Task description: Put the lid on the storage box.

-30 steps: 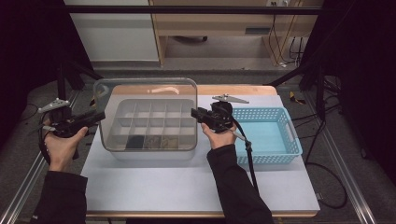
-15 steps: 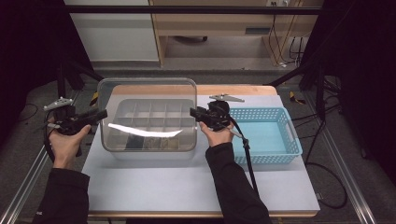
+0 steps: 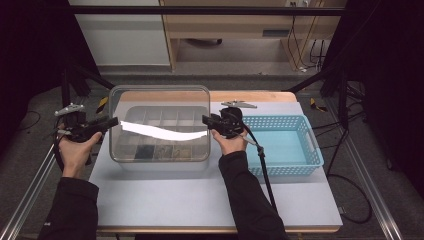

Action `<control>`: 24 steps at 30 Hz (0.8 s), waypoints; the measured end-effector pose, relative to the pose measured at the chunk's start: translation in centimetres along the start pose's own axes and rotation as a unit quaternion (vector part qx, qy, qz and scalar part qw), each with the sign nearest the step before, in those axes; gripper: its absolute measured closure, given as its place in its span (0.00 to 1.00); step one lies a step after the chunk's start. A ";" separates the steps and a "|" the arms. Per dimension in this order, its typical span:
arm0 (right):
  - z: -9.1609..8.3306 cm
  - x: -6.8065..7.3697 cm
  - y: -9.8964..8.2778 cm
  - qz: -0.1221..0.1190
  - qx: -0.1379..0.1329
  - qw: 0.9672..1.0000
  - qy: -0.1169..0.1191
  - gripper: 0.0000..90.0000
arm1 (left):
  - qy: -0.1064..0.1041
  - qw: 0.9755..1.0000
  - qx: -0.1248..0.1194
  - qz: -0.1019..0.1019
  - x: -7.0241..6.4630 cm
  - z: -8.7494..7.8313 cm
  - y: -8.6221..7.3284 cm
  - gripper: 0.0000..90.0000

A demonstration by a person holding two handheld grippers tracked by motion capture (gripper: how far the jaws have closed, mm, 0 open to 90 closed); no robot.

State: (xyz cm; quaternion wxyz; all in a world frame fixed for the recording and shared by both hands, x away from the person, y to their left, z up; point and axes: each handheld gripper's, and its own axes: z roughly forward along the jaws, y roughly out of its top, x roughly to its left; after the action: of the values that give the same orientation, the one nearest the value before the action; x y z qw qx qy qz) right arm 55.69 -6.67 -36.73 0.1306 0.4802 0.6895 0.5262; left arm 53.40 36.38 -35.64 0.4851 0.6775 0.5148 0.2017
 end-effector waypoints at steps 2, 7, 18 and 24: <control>0.2 -0.1 -0.1 -0.001 0.002 1.000 -0.002 0.69 | 0.002 1.000 0.000 0.002 0.0 0.2 0.0 0.62; 0.8 -0.3 -0.2 -0.003 0.008 1.000 -0.008 0.66 | 0.005 1.000 0.004 0.003 0.1 0.6 -0.1 0.61; 2.1 -0.6 -0.7 -0.009 0.015 1.000 -0.017 0.60 | 0.009 1.000 0.015 0.006 0.4 1.7 -0.4 0.58; 2.7 -0.4 -1.0 -0.013 0.014 0.999 -0.027 0.57 | 0.017 1.000 0.022 0.013 0.3 2.2 -0.6 0.54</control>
State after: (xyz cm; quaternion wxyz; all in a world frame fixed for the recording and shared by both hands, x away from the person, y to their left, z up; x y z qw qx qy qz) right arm 57.20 -5.42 -38.85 0.1492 0.4869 0.6991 0.5019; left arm 54.91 35.71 -37.25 0.4587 0.6909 0.5187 0.2081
